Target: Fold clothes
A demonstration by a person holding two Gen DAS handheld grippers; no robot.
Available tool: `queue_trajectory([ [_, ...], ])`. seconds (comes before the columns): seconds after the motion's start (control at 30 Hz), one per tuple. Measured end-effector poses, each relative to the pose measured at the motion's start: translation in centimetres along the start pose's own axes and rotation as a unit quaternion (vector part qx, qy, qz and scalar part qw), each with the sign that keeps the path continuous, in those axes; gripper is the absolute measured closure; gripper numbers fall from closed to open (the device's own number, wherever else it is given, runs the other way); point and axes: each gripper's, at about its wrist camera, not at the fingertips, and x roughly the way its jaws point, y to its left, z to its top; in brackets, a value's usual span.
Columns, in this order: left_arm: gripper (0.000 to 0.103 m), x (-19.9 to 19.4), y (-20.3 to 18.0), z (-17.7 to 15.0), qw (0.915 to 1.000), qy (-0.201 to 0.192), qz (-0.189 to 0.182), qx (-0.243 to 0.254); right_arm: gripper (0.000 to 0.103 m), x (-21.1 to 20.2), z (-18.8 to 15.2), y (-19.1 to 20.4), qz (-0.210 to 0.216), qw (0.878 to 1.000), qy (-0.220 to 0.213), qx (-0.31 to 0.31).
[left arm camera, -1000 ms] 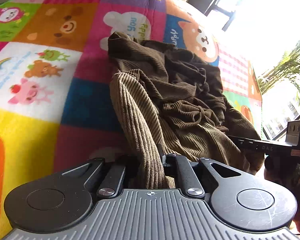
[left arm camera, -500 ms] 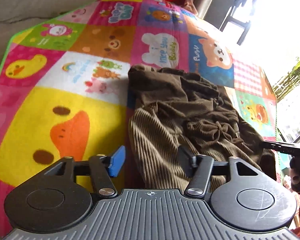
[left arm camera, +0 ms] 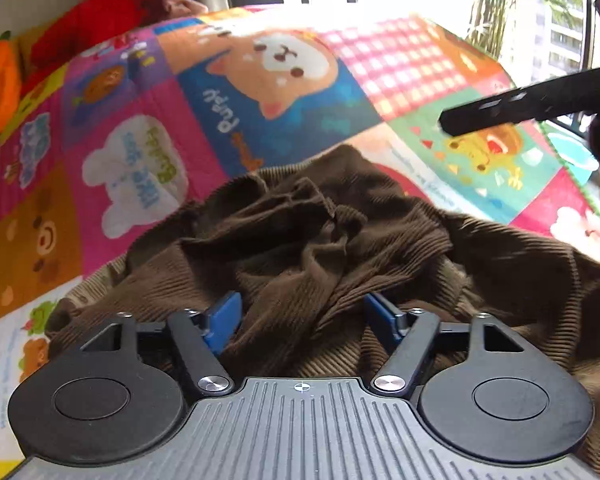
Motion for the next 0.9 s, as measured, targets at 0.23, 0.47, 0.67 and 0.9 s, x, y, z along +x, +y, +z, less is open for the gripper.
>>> queue_trajectory([
  [0.23, 0.095, -5.0, 9.9, -1.8, 0.9802, -0.082, 0.027, -0.178, 0.054, 1.5, -0.8, 2.2, -0.008, 0.998, 0.022, -0.056],
  [0.47, 0.096, -13.2, 19.3, -7.6, 0.9262, -0.129, 0.164, -0.314, 0.047, 8.1, -0.8, 11.4, 0.089, 0.98, 0.075, -0.164],
  [0.67, 0.094, -12.8, 22.9, -13.9, 0.8922, -0.079, 0.149, -0.419, 0.041, 14.7, -2.2, 18.6, 0.099, 0.957, 0.132, -0.24],
  [0.9, 0.032, -12.4, 21.1, -14.5, 0.892, -0.1, 0.042, -0.439, 0.088, 15.1, -1.9, 17.3, 0.091, 0.963, 0.112, -0.226],
])
